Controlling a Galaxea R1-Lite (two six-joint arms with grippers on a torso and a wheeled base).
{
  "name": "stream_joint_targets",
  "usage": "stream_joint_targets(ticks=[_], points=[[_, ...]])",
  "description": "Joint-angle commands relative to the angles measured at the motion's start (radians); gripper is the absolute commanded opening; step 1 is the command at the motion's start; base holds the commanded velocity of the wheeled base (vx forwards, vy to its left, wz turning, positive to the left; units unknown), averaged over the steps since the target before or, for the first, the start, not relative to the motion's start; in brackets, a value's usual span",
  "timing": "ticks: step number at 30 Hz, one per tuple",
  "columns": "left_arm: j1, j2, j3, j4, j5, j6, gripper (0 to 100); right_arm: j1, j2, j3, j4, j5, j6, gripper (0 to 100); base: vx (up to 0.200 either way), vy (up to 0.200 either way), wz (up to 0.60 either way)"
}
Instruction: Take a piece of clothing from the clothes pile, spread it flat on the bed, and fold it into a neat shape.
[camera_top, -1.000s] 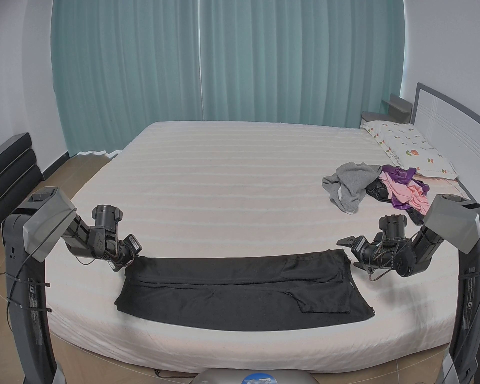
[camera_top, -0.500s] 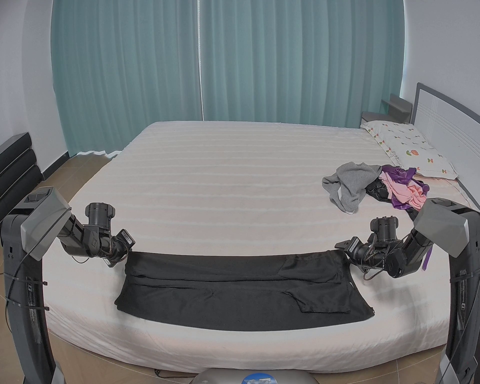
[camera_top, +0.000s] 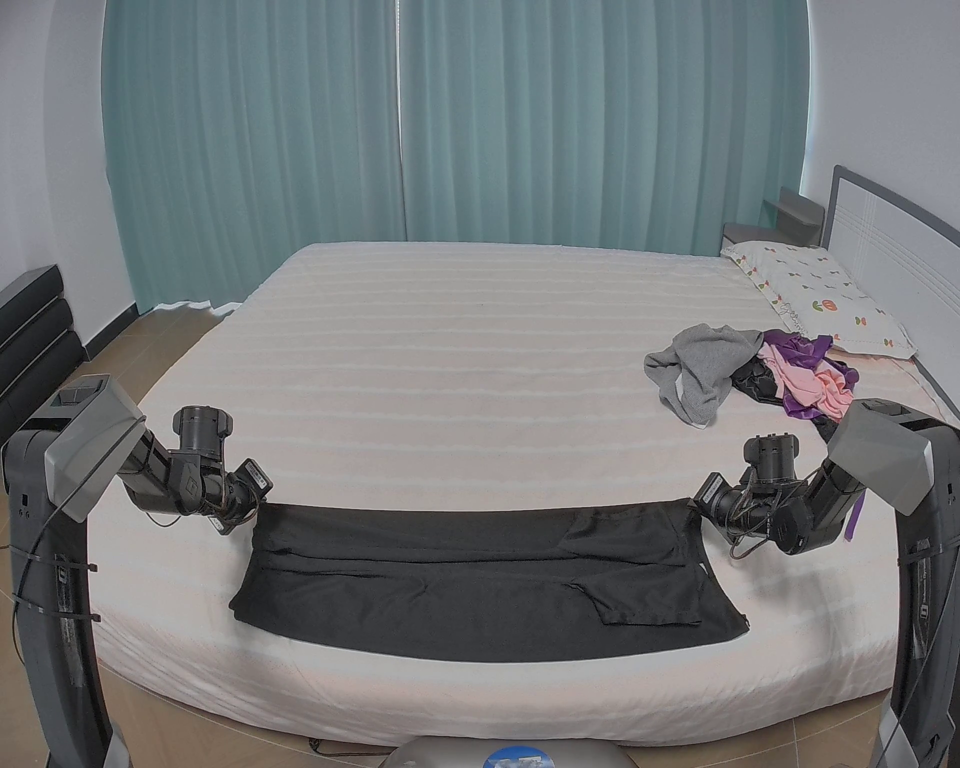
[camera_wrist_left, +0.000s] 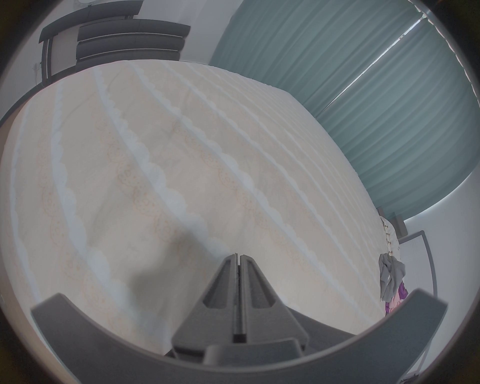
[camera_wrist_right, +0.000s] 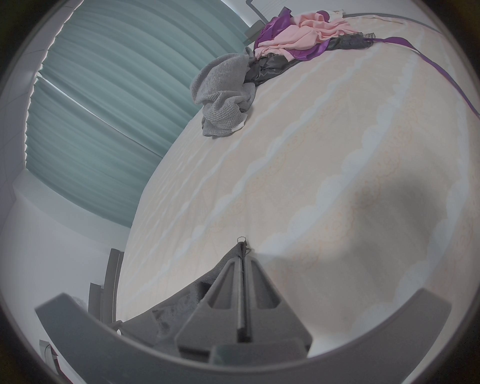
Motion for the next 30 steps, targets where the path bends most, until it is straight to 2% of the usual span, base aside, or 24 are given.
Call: stream_joint_targets(ticks=[1, 15, 16, 20, 21, 27, 30], points=[[0.001, 0.016, -0.02, -0.001, -0.001, 0.0, 0, -0.009, -0.001, 0.0, -0.001, 0.0, 0.001, 0, 0.0, 0.0, 0.0], [-0.004, 0.042, -0.062, 0.007, 0.0, -0.008, 0, -0.004, -0.003, 0.015, -0.009, -0.006, 0.001, 0, 0.0, 0.0, 0.0], [-0.005, 0.043, -0.063, 0.01, 0.0, -0.008, 100, -0.002, -0.003, 0.017, -0.007, -0.014, 0.001, 0, 0.0, 0.0, 0.0], [-0.005, 0.043, -0.065, 0.011, 0.0, -0.008, 100, 0.001, -0.003, 0.018, -0.004, -0.015, -0.001, 0, 0.0, 0.0, 0.0], [-0.005, 0.043, -0.065, 0.011, 0.0, -0.008, 100, 0.001, -0.003, 0.018, -0.006, -0.015, -0.001, 100, 0.0, 0.0, 0.0], [-0.002, 0.028, -0.045, 0.013, -0.003, -0.029, 100, -0.002, -0.041, 0.05, -0.013, -0.015, 0.013, 100, 0.0, 0.0, 0.0], [0.007, -0.02, 0.02, -0.001, -0.032, -0.025, 100, -0.012, -0.096, 0.099, -0.016, -0.006, 0.045, 100, 0.0, 0.0, 0.0]])
